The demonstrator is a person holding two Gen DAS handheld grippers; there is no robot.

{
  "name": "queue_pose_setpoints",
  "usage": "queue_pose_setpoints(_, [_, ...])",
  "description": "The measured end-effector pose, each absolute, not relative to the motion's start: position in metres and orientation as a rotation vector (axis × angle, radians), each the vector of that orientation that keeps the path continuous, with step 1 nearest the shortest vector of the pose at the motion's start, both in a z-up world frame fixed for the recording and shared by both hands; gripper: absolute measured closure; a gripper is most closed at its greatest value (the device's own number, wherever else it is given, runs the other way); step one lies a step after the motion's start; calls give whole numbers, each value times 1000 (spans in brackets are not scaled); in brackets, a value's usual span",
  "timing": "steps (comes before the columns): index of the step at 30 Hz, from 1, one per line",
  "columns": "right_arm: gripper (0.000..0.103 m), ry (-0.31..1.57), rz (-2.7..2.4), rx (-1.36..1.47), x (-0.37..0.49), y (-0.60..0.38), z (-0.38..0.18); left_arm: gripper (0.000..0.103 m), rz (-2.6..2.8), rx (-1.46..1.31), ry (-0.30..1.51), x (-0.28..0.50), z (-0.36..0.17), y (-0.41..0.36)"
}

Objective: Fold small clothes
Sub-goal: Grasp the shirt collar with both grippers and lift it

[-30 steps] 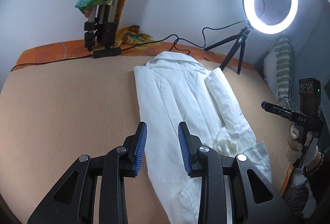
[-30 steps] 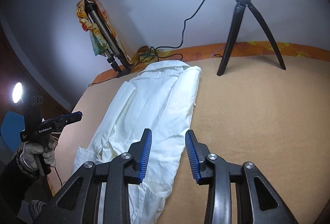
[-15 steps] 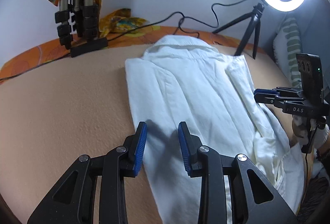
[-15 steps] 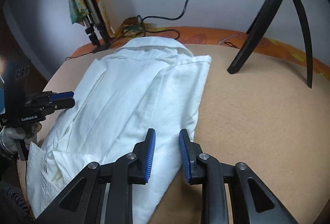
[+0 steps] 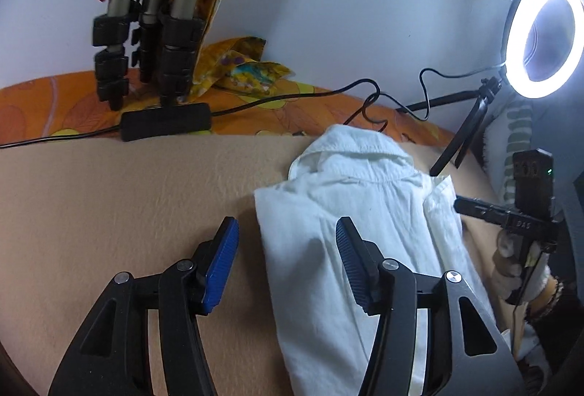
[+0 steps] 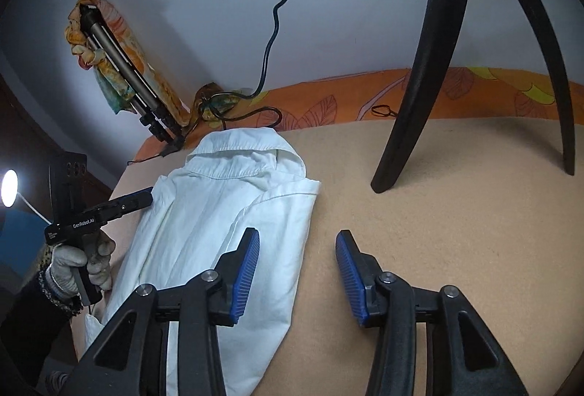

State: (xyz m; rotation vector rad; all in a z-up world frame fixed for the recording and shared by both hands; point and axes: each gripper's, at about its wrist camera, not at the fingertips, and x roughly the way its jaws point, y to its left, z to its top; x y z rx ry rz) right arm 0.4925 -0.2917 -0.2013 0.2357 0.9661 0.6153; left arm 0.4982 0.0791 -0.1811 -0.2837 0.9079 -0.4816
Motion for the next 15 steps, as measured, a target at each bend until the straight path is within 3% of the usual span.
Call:
queue_pose_setpoints(5, [57, 965, 649, 311, 506, -292, -207, 52, -537, -385, 907, 511, -186, 82])
queue_pose_setpoints(8, [57, 962, 658, 298, 510, -285, -206, 71, -550, -383, 916, 516, -189, 76])
queue_pose_setpoints(10, [73, 981, 684, 293, 512, -280, -206, 94, -557, -374, 932, 519, -192, 72])
queue_pose_setpoints(11, [84, 997, 683, 284, 514, -277, -209, 96, -558, -362, 936, 518, -193, 71])
queue_pose_setpoints(15, [101, 976, 673, 268, 511, -275, -205, 99, -573, -387, 903, 511, -190, 77])
